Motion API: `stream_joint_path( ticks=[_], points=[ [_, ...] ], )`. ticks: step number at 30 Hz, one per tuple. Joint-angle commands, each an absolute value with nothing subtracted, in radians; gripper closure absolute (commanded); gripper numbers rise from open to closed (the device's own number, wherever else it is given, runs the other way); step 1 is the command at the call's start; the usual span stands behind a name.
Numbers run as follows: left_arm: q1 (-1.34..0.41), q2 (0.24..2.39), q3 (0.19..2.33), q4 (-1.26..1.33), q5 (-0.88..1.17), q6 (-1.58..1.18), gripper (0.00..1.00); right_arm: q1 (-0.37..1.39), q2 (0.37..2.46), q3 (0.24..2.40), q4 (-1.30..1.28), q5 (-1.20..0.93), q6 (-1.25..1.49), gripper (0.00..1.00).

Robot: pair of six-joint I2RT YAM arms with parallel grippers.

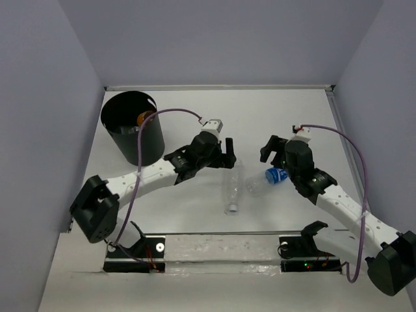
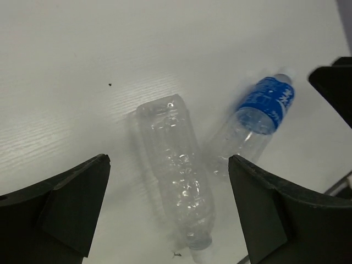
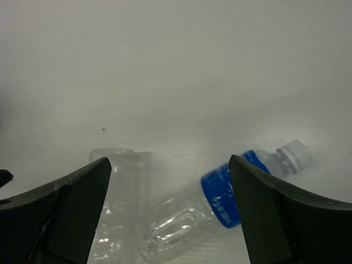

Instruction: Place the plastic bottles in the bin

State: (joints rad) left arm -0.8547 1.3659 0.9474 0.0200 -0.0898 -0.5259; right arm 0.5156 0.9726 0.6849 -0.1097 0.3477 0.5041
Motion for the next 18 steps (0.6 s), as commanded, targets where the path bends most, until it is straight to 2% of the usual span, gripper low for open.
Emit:
stream_joint_path(
  ticks=[1,3,11,16,18],
  points=[
    [-0.864,1.535,1.115,0.020,-0.138,-0.494,0.01,0.454,0.888,0.617,-0.270,0.477,0.593,0.04],
    [-0.871,1.658,1.201,-0.047,-0.135,-0.491,0.01,0.420,0.855,0.569,-0.288,0.476,0.609,0.02],
    [-0.888,1.880,1.307,-0.075,-0.147,-0.474,0.01,0.377,0.831,0.558,-0.308,0.436,0.623,0.01],
    [-0.888,1.922,1.299,-0.077,-0.176,-0.474,0.01,0.357,0.900,0.542,-0.310,0.405,0.666,0.00],
    [-0.888,1.931,1.289,-0.068,-0.172,-0.471,0.05,0.357,0.934,0.541,-0.307,0.402,0.678,0.00]
  ],
)
